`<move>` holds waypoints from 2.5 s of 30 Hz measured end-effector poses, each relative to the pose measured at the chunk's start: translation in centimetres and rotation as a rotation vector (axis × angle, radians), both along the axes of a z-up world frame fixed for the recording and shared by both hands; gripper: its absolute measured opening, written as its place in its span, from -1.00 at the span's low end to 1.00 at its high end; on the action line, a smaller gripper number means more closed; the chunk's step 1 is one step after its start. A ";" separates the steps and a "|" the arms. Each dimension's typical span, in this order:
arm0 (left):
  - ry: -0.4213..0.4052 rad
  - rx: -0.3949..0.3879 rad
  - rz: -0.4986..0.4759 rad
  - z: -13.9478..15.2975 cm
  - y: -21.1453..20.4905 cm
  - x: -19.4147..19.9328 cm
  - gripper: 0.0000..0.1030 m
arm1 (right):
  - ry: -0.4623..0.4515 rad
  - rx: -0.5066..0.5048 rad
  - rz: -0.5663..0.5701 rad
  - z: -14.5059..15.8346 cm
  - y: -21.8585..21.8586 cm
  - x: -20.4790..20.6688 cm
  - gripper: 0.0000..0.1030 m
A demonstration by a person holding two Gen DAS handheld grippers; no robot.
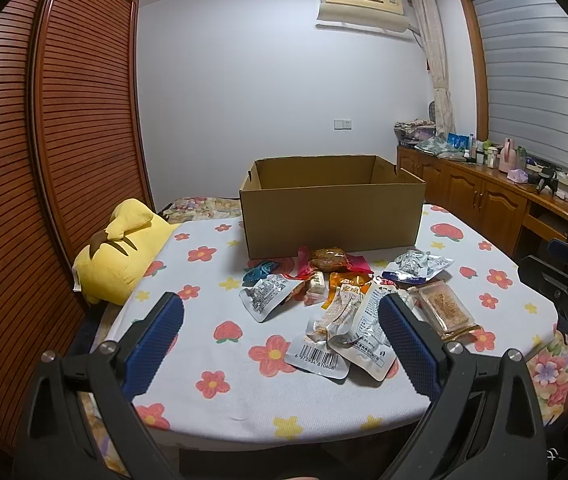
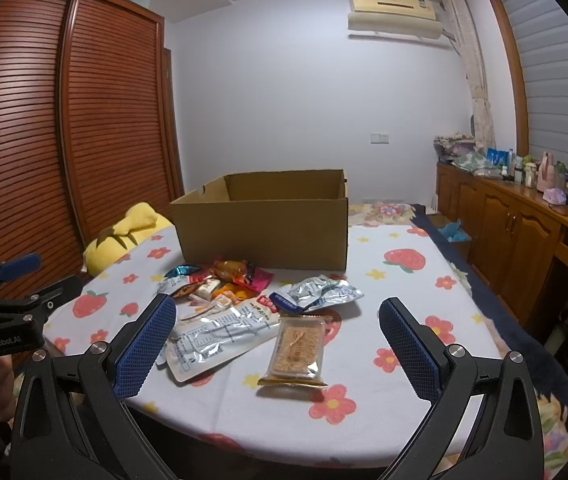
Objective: Organize snacks
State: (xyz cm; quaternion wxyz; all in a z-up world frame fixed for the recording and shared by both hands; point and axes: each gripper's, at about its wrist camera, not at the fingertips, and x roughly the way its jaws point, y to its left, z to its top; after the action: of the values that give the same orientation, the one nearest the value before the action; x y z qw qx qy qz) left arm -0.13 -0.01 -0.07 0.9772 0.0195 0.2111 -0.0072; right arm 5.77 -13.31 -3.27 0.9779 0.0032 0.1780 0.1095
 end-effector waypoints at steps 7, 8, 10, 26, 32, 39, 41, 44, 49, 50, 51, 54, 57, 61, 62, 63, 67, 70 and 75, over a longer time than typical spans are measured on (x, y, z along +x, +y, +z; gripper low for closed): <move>-0.002 0.001 0.001 -0.1 -0.1 0.0 0.92 | -0.001 0.000 0.000 0.0 0.0 0.0 1.00; -0.002 0.001 0.001 0.0 0.0 -0.1 0.92 | -0.001 0.000 0.000 0.0 0.0 0.0 1.00; -0.003 0.000 0.001 0.0 0.0 -0.1 0.92 | 0.000 0.000 0.001 0.1 0.0 0.0 1.00; -0.002 0.001 0.003 0.0 0.0 0.0 0.92 | -0.001 0.000 0.001 0.0 -0.1 -0.1 1.00; -0.004 0.000 0.001 0.1 0.1 0.0 0.92 | -0.002 0.000 0.001 0.0 -0.1 -0.1 1.00; -0.007 0.002 -0.001 0.2 0.0 -0.1 0.92 | -0.003 0.000 0.002 0.0 -0.1 -0.2 1.00; -0.009 0.002 -0.001 0.4 0.0 -0.1 0.92 | -0.003 0.000 0.001 0.0 -0.1 -0.2 1.00; -0.011 0.003 -0.001 0.6 -0.1 -0.1 0.92 | -0.002 -0.001 0.002 0.0 -0.1 -0.2 1.00; -0.011 0.002 -0.003 0.7 -0.2 -0.1 0.92 | -0.003 0.000 0.000 0.0 0.0 -0.2 1.00; -0.011 0.003 -0.004 0.7 -0.2 -0.1 0.92 | -0.003 0.001 0.001 0.0 0.0 -0.2 1.00; -0.010 0.002 -0.005 0.8 -0.3 -0.1 0.92 | -0.002 0.000 0.002 0.0 0.0 -0.2 1.00; -0.006 0.002 -0.007 0.7 -0.4 -0.1 0.92 | -0.001 0.000 0.002 -0.1 0.0 -0.1 1.00; -0.002 0.001 -0.009 0.4 -0.4 -0.1 0.92 | 0.001 0.000 0.002 -0.2 -0.1 -0.1 1.00; 0.015 -0.009 -0.025 -0.2 -0.5 0.3 0.92 | 0.010 -0.001 0.000 -0.1 -0.4 0.0 1.00; 0.018 -0.009 -0.027 -0.4 -0.4 0.4 0.92 | 0.013 -0.003 0.000 -0.1 -0.5 0.1 1.00; 0.031 -0.010 -0.036 -0.8 -0.5 0.8 0.92 | 0.020 -0.005 0.001 -0.2 -0.5 0.2 1.00; 0.071 -0.015 -0.072 -2.1 -0.8 2.0 0.92 | 0.050 -0.028 0.006 -1.0 -0.5 1.6 1.00; 0.089 -0.009 -0.101 -2.9 -1.2 2.8 0.91 | 0.087 -0.037 0.024 -1.7 -0.8 2.7 1.00; 0.130 0.000 -0.156 -3.8 -1.9 4.4 0.89 | 0.134 -0.055 0.057 -2.7 -1.2 4.3 0.96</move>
State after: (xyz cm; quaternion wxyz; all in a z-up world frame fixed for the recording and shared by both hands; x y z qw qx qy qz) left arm 4.25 -1.88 -3.83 0.9579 0.0350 0.2720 -0.0843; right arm 10.10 -14.55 -5.93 0.9600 -0.0216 0.2459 0.1321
